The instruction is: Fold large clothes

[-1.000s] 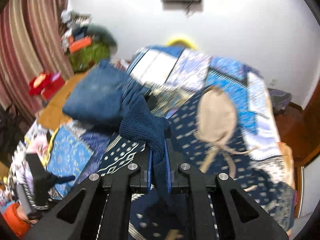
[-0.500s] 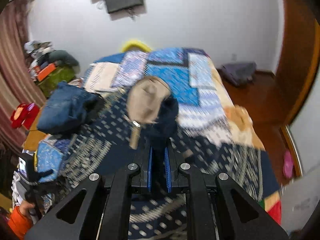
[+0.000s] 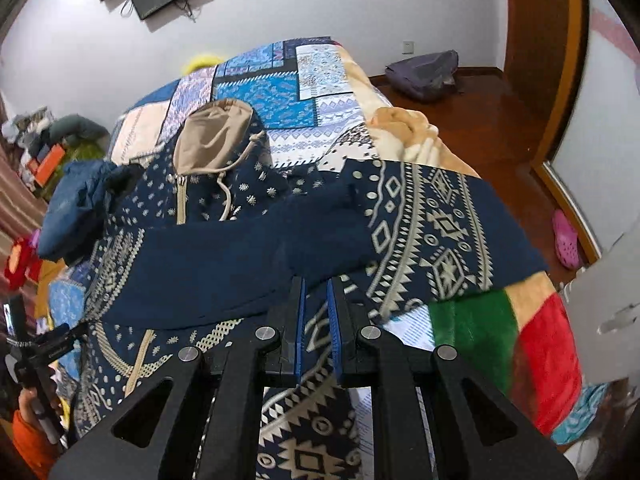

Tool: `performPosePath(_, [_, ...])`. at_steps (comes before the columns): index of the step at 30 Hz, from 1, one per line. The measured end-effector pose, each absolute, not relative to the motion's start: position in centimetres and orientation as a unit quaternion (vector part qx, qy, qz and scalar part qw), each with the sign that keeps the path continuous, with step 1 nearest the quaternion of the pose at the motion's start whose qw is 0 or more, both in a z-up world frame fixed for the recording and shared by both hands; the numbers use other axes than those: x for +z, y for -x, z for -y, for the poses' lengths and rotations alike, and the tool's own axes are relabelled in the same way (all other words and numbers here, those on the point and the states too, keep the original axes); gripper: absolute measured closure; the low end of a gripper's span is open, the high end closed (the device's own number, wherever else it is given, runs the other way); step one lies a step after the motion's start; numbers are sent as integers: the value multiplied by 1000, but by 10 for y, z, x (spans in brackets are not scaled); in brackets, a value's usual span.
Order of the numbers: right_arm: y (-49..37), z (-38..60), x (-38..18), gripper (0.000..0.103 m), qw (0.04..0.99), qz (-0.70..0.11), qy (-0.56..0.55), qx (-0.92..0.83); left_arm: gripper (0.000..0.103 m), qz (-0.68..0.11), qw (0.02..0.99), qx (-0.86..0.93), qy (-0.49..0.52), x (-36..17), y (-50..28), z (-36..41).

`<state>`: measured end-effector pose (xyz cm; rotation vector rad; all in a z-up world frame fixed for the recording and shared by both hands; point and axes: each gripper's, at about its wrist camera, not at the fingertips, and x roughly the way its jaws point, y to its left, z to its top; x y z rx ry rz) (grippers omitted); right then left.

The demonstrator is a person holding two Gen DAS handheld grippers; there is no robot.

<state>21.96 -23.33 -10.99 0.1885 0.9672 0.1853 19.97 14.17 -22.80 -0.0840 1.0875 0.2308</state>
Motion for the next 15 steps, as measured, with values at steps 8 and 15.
performPosePath(8, [-218,279,-90,55,880,-447,-143,65,32,-467,881,64,38,-170,-206,-112])
performPosePath(15, [-218,328,-89,51,880,-428,-202,28,26,-432,901,27,35,-139,-237,-79])
